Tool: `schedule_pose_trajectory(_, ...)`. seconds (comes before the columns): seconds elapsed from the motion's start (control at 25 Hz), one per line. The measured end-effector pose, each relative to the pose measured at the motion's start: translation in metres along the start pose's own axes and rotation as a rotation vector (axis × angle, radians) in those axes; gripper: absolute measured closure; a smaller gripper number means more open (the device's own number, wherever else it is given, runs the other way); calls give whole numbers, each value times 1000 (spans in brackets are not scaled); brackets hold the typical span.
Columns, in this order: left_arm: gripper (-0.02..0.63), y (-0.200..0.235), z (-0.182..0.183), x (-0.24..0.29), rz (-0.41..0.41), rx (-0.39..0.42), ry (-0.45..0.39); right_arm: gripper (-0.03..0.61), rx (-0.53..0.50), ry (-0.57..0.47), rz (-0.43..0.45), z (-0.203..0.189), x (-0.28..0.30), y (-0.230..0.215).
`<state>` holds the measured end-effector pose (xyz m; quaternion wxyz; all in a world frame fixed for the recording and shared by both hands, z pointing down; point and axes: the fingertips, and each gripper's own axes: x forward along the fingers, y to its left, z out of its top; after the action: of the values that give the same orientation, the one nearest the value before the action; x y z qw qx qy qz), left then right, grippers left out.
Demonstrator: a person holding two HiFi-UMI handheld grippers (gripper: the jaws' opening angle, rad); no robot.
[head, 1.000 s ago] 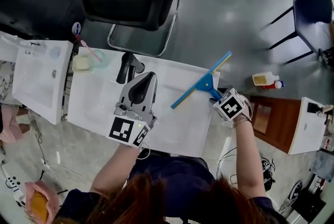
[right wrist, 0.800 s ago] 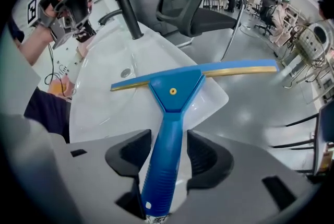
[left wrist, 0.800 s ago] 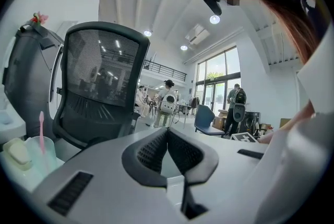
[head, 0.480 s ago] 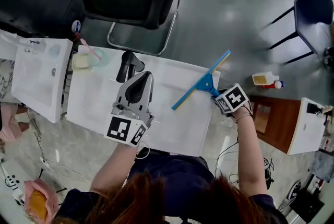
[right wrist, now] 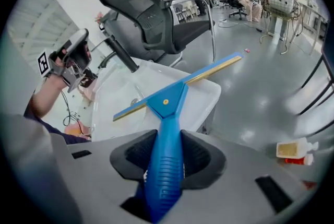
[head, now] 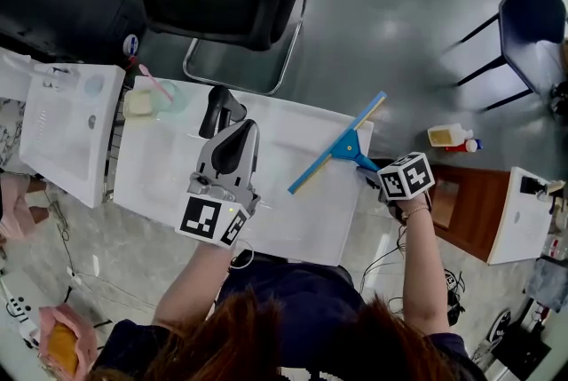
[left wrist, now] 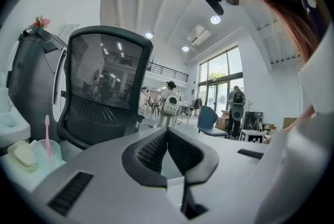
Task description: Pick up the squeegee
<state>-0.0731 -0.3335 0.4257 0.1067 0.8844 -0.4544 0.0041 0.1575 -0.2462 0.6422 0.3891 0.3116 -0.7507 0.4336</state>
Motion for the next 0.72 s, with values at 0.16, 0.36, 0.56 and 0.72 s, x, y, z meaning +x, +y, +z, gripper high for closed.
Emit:
schedule_pose_trajectory(0.16,594,-1,1,-4,8,5,-3,425,65,-66,63,0,-4,10)
schedule_pose_trajectory(0.36,594,-1,7,-10,27,12,-18,425,95,-227,79,16,-26,22)
schedule_pose_trajectory(0.56,594,-3,17,-18,44,23,-37,425,105,-446,52,45,-65,33)
schedule_pose_trajectory(0.72,594,-6,25,-24,55,31,-52,425,81,-621,-7,69,-101,37)
